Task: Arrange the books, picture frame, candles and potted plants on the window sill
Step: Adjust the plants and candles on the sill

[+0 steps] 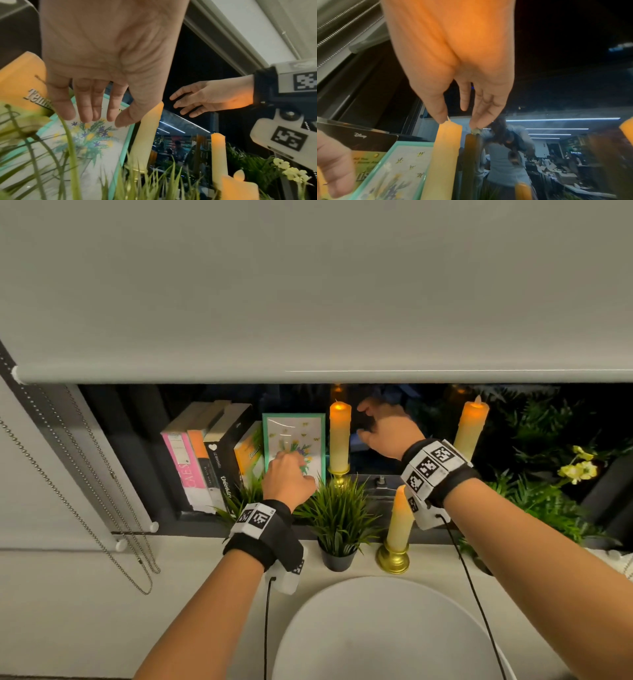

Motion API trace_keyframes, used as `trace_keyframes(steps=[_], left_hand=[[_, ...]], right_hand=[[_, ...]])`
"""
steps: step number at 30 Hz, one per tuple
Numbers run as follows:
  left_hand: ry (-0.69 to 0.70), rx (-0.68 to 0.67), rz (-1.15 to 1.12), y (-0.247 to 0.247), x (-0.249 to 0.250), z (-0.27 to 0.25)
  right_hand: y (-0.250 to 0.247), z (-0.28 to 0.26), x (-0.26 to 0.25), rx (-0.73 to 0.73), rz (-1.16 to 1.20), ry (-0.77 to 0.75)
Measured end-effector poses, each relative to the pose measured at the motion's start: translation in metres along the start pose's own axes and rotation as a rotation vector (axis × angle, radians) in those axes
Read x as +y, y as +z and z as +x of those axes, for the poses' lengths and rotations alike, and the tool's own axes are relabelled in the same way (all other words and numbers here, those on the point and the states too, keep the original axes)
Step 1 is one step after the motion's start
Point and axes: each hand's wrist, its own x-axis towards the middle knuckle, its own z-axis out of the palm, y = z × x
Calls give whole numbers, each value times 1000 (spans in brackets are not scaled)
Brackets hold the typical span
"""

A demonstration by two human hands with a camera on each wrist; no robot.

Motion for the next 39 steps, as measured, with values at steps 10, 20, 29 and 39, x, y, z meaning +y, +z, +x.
trace_keyframes(steps=[10, 20, 29, 39], left_hand=[[2, 24, 15, 8, -12, 24], [13, 35, 13, 15, -25, 30], [33, 36, 9, 16, -26, 30], [125, 93, -9, 2, -14, 10]], right_hand=[[23, 43, -5, -83, 53, 45], [43, 51, -4, 11, 233, 126], [48, 53, -1, -24, 199, 121], [3, 19, 32, 73, 421, 222]])
